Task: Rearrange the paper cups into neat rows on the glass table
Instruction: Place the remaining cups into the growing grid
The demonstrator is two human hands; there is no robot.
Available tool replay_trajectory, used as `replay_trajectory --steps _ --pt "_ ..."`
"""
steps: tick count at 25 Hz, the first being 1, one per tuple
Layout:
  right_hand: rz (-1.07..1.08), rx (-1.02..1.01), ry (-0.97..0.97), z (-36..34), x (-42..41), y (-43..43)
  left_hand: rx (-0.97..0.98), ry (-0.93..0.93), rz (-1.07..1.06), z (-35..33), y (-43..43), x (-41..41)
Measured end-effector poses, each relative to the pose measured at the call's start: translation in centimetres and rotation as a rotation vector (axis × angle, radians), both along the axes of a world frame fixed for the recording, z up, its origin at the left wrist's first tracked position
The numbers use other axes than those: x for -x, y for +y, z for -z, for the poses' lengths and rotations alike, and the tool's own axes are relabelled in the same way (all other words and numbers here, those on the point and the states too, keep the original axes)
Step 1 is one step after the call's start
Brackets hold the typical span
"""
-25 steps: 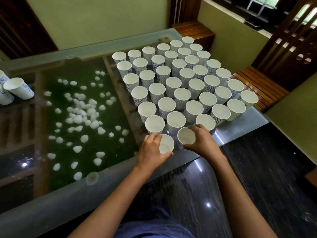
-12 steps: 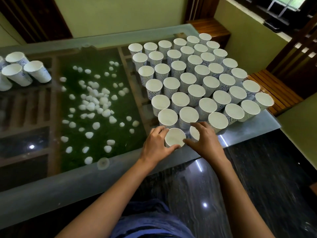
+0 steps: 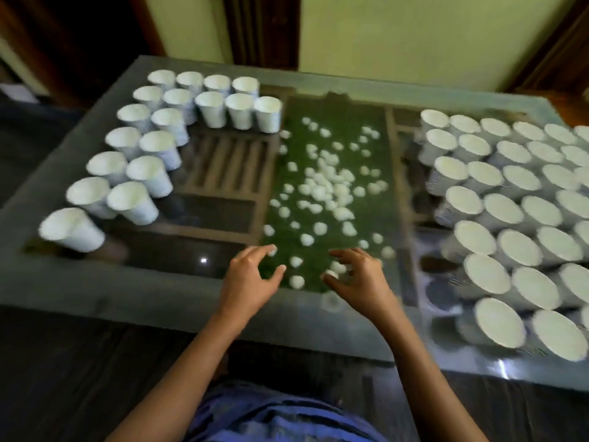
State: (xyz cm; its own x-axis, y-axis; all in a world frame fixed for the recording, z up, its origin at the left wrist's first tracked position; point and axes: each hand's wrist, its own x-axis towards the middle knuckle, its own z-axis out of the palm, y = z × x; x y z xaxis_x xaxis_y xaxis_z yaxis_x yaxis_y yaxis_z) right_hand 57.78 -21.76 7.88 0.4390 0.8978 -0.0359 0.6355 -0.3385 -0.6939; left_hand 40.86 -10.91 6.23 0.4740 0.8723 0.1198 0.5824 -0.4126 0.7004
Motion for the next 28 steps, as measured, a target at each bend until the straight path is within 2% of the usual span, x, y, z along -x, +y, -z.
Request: replay_trajectory --steps 4,9,12,18,22,28 --pt "-0.121 -0.003 0.040 0.8 8.1 11.0 -0.005 -0.013 -0.179 -0.5 8.6 10.1" --pt "-0.276 0.025 0.061 1.2 18.0 23.3 -0.111 0.045 -0.288 -0.1 18.7 20.5" --pt "-0.254 0.028 0.066 1.3 21.5 27.4 -0.168 0.087 -0.315 0.4 21.5 24.0" --pt "-0.120 0.032 0.045 2.5 24.5 31.5 -0.079 0.136 -0.352 2.1 24.4 27.7" --pt "-0.096 0.049 0.021 3.2 25.0 32.9 0.023 0.069 -0.347 2.8 24.9 28.1" --pt "-0.012 0.033 0.080 4.0 26.0 33.7 0.067 -0.035 -0.371 3.7 25.5 28.7"
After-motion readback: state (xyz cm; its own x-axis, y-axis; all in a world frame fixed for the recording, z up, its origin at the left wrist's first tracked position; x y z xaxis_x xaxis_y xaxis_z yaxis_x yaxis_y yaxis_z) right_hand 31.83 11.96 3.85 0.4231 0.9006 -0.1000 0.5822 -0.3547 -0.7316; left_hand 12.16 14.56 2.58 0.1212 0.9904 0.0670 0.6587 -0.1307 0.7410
